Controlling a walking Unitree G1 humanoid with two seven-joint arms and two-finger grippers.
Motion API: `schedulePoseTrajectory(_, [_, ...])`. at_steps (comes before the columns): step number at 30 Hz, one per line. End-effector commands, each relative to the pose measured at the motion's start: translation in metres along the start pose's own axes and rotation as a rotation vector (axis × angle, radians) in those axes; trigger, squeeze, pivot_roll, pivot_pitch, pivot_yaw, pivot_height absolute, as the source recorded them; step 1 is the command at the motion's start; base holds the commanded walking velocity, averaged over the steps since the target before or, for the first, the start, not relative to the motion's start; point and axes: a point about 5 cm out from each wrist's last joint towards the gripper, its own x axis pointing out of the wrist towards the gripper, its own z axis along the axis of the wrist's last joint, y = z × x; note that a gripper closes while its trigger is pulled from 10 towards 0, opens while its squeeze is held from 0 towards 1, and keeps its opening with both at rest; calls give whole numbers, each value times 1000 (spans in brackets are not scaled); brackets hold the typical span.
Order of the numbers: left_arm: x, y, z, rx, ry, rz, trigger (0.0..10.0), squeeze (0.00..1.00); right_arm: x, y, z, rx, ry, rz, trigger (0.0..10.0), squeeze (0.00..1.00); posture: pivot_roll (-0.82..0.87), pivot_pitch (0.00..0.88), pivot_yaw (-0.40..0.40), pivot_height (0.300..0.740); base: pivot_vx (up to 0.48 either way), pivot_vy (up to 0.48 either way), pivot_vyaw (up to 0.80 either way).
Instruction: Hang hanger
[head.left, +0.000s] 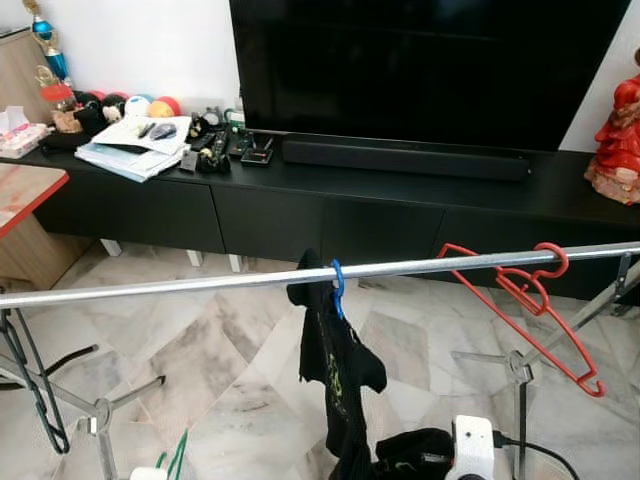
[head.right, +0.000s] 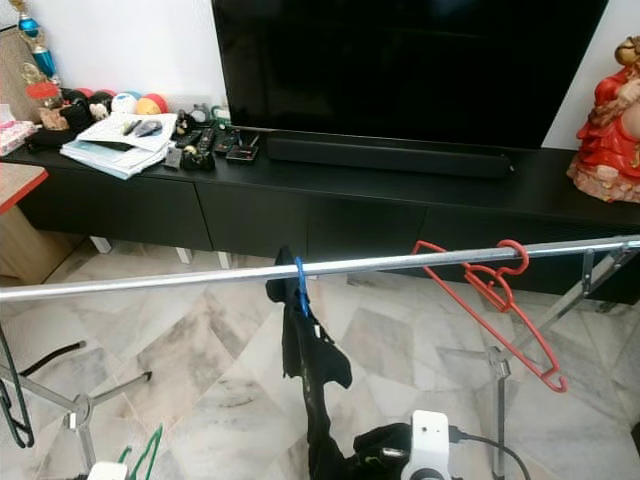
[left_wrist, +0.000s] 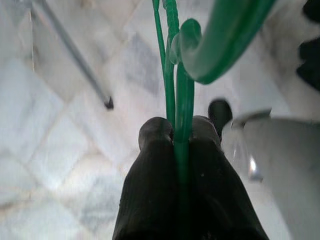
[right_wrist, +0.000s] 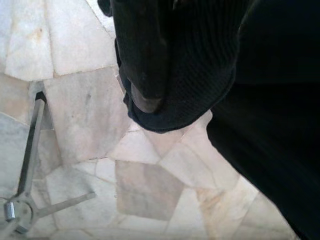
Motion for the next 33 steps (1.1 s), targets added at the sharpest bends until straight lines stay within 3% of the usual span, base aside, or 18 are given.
schedulePoseTrajectory(1, [-2,1,-11,-3,30,11,10000,0,2,-3,10,34,-47,-23,10000,0,28,45,23,740,0,0,0])
schedulePoseTrajectory(7, [-3,1,-17,-18,42,20,10000,0,3,-3,12,60,-46,-33,10000,0,34,50,17,740,0,0,0])
schedulePoseTrajectory(33, [-3,0,-20,-32,42,17,10000,0,4,-1,15,49,-48,-18,10000,0,39,51,5,740,-269,0,-78])
